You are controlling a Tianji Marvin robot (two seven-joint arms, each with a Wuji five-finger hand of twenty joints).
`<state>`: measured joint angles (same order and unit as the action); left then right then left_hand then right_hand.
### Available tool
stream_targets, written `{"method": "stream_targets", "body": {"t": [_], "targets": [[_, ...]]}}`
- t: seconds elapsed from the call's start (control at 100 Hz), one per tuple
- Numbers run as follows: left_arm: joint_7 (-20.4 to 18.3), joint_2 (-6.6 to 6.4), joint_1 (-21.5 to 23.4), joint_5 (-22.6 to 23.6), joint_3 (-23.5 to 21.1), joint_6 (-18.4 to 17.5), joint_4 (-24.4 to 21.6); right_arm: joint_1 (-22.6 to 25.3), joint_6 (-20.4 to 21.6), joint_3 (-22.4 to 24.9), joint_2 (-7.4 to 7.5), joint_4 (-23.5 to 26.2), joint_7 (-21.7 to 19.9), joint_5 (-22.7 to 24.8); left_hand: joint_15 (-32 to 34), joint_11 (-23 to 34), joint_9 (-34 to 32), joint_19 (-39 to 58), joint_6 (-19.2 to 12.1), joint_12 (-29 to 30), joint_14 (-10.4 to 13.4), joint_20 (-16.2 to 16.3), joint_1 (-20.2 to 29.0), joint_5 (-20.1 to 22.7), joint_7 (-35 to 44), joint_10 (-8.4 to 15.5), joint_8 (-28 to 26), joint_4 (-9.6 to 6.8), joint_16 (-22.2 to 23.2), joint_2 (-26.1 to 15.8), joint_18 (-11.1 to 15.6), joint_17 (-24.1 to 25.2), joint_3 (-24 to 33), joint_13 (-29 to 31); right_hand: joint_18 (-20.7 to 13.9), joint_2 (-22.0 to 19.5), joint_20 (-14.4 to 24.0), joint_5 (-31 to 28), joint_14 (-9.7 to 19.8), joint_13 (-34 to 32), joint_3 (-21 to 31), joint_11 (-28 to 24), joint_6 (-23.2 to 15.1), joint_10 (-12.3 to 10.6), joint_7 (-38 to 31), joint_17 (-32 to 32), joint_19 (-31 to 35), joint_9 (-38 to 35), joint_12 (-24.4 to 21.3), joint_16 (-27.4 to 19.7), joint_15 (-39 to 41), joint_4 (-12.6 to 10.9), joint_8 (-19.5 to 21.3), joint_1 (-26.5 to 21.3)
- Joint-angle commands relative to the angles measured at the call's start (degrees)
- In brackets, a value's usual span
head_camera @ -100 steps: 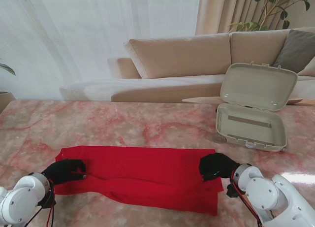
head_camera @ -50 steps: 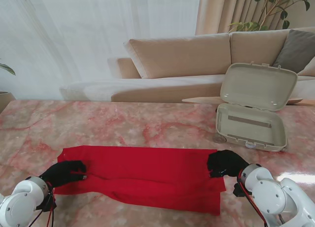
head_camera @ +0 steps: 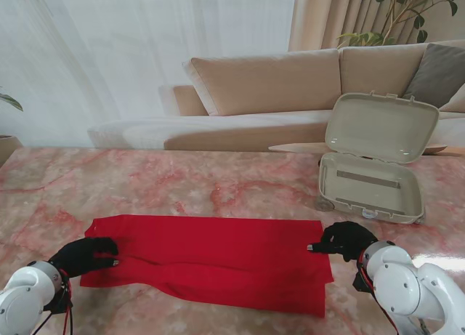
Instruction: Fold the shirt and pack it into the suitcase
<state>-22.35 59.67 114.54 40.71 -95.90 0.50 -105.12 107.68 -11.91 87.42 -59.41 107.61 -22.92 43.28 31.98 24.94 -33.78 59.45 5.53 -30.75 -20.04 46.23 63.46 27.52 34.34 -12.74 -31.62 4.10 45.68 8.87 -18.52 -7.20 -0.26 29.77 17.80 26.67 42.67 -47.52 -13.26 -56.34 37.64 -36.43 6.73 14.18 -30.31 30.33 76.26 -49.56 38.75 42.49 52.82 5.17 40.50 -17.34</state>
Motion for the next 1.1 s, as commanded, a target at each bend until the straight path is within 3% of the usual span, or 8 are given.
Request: {"method": "stream_targets", "body": {"t": [0.0, 0.17, 0.45, 0.69, 1.09], "targets": [[-0.2, -0.15, 1.0, 0.2, -0.1, 0.5, 0.4, 0.8, -0.6, -0.3, 0.14, -0.3, -0.8, 0.9, -1.2, -0.2, 1.1, -0.1, 0.6, 0.6, 1.2, -0.5, -0.8, 0.3, -0.8, 0.7, 0.2, -1.0, -0.4, -2.6, 0.2, 0.9, -1.3, -0.6, 1.3, -1.9, -1.4, 0.5, -1.1, 0.7, -2.0, -1.3, 1.6, 1.7, 1.2, -1.2, 3.3, 2.0, 1.6, 1.4, 1.9, -1.8, 1.4, 3.7], [-0.1, -0.12, 1.6, 1.0, -0.1, 1.3, 0.5, 0.5, -3.4, -1.4, 0.36, -0.2, -2.2, 4.7, -1.2, -0.1, 1.2, -0.1, 0.7, 0.6, 1.2, -0.6, -0.8, 0.2, -0.9, 0.7, 0.2, -1.0, -0.4, -2.6, 0.2, 0.9, -1.3, -0.5, 1.6, -3.3, -1.6, 2.2, -1.2, 3.1, -2.3, -1.1, 2.7, 3.0, 3.6, -3.2, 3.7, 5.7, 3.1, 2.5, 2.8, -1.9, 1.5, 7.2], [0.4, -0.04, 2.0, 1.0, 0.6, 2.1, 0.8, -0.8, -6.8, -3.7, 1.0, -1.0, -6.2, 8.6, -1.3, -0.2, 1.3, -0.2, 0.7, 0.6, 1.2, -0.6, -0.8, 0.2, -1.2, 0.7, 0.3, -1.01, -0.4, -2.6, 0.1, 1.1, -1.2, -0.6, 0.6, -2.9, -0.9, 4.4, -0.4, 7.2, 0.0, -1.7, 2.6, 3.1, 6.7, -6.0, 3.2, 11.1, 6.4, 4.9, 4.2, -1.7, 1.8, 11.0], [1.0, 0.07, 2.3, 0.8, 0.9, 2.3, 0.6, -2.8, -7.6, -6.3, 1.52, -2.8, -9.0, 10.1, -1.3, -0.2, 1.2, -0.4, 0.9, 0.6, 1.2, -0.8, -0.8, 0.3, -1.3, 0.7, 0.3, -1.01, -0.5, -2.7, -0.1, 1.1, -1.2, -0.6, -0.1, -2.4, -0.5, 5.0, 0.0, 9.6, 0.7, -2.0, 1.9, 2.8, 7.3, -7.4, 2.7, 14.4, 7.7, 5.7, 4.3, -1.6, 1.7, 12.1], [2.5, 0.26, 2.2, -0.1, 1.7, 1.7, 1.8, -5.8, -8.7, -9.9, 2.14, -5.3, -11.8, 10.7, -1.4, -0.2, 1.2, -0.5, 0.8, 0.6, 1.3, -0.8, -0.9, 0.5, -1.3, 0.8, 0.2, -1.0, -0.4, -2.6, -0.2, 1.2, -1.3, -0.6, 0.6, -3.7, 0.4, 4.1, -0.8, 10.8, 0.5, -2.5, 2.9, 4.6, 7.4, -7.6, 3.0, 16.1, 8.5, 6.6, 4.8, -1.6, 1.5, 11.0]]}}
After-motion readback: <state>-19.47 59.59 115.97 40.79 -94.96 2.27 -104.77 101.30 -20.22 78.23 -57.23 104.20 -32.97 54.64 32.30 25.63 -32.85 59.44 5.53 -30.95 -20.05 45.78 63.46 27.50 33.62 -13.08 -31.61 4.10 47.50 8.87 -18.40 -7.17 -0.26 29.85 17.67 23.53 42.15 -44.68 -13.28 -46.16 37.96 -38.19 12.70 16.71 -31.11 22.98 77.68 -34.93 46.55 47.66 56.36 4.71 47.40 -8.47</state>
